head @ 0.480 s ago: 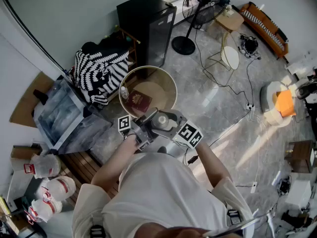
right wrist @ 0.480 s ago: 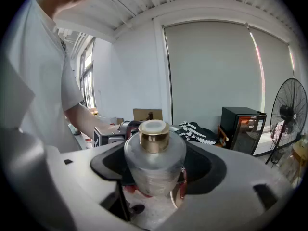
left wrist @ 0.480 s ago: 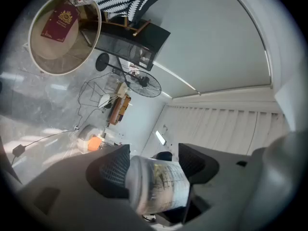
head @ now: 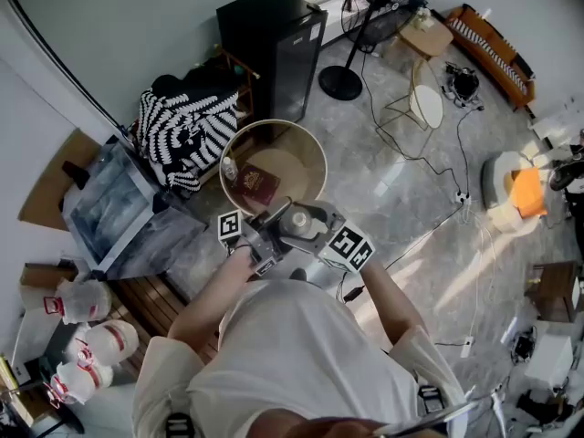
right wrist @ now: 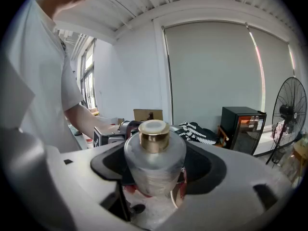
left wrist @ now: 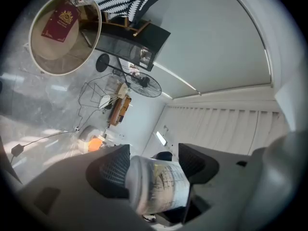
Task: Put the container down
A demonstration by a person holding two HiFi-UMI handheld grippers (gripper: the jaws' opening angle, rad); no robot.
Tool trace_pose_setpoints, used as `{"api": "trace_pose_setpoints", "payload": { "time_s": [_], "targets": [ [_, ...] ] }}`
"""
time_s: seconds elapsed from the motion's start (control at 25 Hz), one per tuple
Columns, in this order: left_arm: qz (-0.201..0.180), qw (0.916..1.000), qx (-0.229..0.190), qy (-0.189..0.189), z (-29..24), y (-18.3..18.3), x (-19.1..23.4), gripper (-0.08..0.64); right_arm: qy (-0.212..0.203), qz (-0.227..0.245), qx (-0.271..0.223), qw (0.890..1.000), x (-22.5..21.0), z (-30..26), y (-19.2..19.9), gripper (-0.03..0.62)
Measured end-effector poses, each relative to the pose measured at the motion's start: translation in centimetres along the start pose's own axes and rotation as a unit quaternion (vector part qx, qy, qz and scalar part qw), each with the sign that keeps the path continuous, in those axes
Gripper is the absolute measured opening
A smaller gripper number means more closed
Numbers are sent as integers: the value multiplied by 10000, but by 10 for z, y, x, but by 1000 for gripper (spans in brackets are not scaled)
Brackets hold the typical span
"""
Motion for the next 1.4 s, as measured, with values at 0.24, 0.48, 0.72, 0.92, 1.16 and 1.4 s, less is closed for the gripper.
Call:
{"api": "trace_pose_setpoints", "payload": {
  "time_s": [0.24,0.48,0.72,0.92,1.16,1.4],
  "targets": [
    [-29,10000,-46,-58,-8,5,7,298,-43,6,49,10000,-3,10,7,336],
    [-128,9999,-97,-49,-21,14,16,298,-54,63,26,10000,-8,26,16,334],
    [-146,9997,-210,45,-42,28,32,298,-176,133,60,9997,-16,51,32,334],
    [-159,9993,-322,80,-55,34,42,298,-311,173,23,9994,-24,65,39,334],
    [-164,9989,-441,73,-58,33,51,298,-412,167,15,9990,-30,67,48,334],
    [-152,9987,-480,39,-61,16,48,298,-430,143,5,9990,-44,56,43,334]
  ]
}}
Point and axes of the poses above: the fingertips, and each gripper's own axes: z backward along the fingers, x to its left, y out of its underside, the point moved 6 cm from there along z, backward along the fingers, and after that the axes turned 3 degrees about x, right-handed, at the moved point
